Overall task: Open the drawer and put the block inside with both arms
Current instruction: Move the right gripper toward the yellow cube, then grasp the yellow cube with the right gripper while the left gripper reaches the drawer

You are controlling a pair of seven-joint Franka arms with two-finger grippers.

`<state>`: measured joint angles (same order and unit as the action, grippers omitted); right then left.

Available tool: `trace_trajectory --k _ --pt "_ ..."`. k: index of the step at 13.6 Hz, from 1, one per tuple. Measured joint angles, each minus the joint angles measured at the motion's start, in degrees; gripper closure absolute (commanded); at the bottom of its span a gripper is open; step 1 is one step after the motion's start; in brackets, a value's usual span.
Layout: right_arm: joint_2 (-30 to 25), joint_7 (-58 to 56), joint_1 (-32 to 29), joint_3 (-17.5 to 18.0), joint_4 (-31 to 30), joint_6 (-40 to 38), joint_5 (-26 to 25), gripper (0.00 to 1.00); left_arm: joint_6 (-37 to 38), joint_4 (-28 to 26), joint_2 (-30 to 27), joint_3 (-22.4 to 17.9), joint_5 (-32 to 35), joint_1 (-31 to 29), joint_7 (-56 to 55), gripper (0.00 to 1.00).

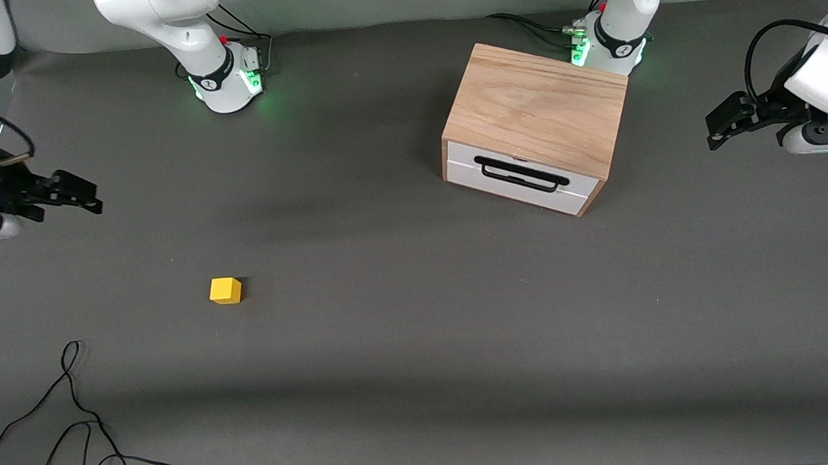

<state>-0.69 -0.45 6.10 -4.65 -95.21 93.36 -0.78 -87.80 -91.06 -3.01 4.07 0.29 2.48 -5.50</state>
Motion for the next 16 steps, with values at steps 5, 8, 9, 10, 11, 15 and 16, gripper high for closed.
trace_trajectory --k 5,8,9,10,11,15,16 --pt "2.32 6.57 3.60 0.12 2.48 0.85 0.00 0.00 0.00 0.00 0.00 0.00 0.00 0.00 0.00 0.00" --pt "3.30 6.88 4.23 0.13 3.05 1.32 0.00 0.00 0.00 0.00 0.00 0.00 0.00 0.00 -0.01 0.00" --pt "3.80 6.90 4.29 0.14 2.99 2.02 0.00 0.00 0.00 0.00 0.00 0.00 0.00 0.00 -0.01 0.00" --pt "4.56 6.93 4.31 0.14 2.85 2.84 0.01 0.00 0.00 -0.01 0.00 0.00 0.00 0.00 -0.01 0.00" --pt "5.49 6.96 4.33 0.14 2.53 4.06 0.09 0.00 0.00 -0.01 0.00 0.00 0.00 0.00 -0.01 0.00" --pt "10.26 7.09 4.42 0.14 -1.32 11.37 1.56 0.00 0.00 -0.02 -0.01 0.00 0.00 0.00 -0.01 0.00" --pt "11.80 7.09 4.42 0.15 -2.57 14.04 2.06 0.00 0.00 -0.03 -0.01 0.00 0.00 0.00 -0.01 0.00"
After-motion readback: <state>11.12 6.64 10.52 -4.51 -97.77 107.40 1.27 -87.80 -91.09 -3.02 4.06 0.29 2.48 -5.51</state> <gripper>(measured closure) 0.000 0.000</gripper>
